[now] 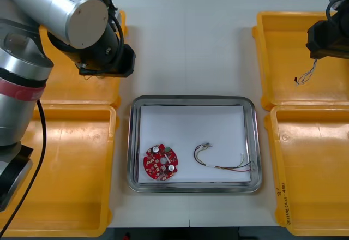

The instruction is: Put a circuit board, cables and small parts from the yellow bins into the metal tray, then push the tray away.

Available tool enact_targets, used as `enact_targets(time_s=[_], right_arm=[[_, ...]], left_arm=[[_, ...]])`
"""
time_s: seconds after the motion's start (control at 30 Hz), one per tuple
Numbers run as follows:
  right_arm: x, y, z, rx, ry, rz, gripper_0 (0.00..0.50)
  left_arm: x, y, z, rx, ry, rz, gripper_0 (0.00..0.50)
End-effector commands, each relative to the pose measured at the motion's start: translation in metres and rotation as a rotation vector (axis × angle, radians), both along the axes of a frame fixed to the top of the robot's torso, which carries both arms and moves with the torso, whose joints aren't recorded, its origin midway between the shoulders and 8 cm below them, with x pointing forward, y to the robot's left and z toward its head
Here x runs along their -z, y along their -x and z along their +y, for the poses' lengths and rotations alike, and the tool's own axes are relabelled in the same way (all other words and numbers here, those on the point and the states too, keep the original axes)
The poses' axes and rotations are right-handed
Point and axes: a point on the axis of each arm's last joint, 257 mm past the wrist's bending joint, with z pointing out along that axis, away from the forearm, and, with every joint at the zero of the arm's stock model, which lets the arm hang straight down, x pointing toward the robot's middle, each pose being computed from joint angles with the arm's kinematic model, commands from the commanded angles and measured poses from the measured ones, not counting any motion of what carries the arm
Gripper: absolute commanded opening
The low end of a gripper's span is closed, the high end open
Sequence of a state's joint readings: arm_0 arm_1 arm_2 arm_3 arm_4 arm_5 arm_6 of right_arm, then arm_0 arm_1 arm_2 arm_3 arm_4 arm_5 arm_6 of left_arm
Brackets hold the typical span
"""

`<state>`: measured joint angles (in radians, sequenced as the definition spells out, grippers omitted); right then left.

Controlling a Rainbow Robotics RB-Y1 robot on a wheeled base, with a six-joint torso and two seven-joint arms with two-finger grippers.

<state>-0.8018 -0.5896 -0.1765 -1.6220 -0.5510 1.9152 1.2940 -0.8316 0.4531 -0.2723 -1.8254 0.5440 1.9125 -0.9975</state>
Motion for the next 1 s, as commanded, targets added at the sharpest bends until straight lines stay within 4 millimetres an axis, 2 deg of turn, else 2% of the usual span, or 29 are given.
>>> enact_targets(time_s=[0.03, 0.33, 0.43, 0.67, 1.0], right_arm=[[-0.034, 0.0, 0.011, -0.09, 0.072, -0.068, 0.0], [-0.031, 0.012, 0.052, -0.246, 0.115, -0.062, 0.0], [-0.031, 0.017, 0.06, -0.277, 0.099, -0.061, 0.0], [-0.031, 0.023, 0.062, -0.308, 0.112, -0.069, 0.0], [-0.032, 0.022, 0.059, -0.3, 0.12, -0.073, 0.0]], left_arm=[[0.0, 0.013, -0.039, 0.082, -0.021, -0.009, 0.0], [0.026, 0.034, -0.063, 0.086, -0.019, 0.058, 0.0], [0.036, 0.04, -0.068, 0.083, -0.033, 0.073, 0.0], [0.056, 0.044, -0.081, 0.101, -0.046, 0.083, 0.0], [0.089, 0.036, -0.094, 0.111, -0.041, 0.091, 0.0]])
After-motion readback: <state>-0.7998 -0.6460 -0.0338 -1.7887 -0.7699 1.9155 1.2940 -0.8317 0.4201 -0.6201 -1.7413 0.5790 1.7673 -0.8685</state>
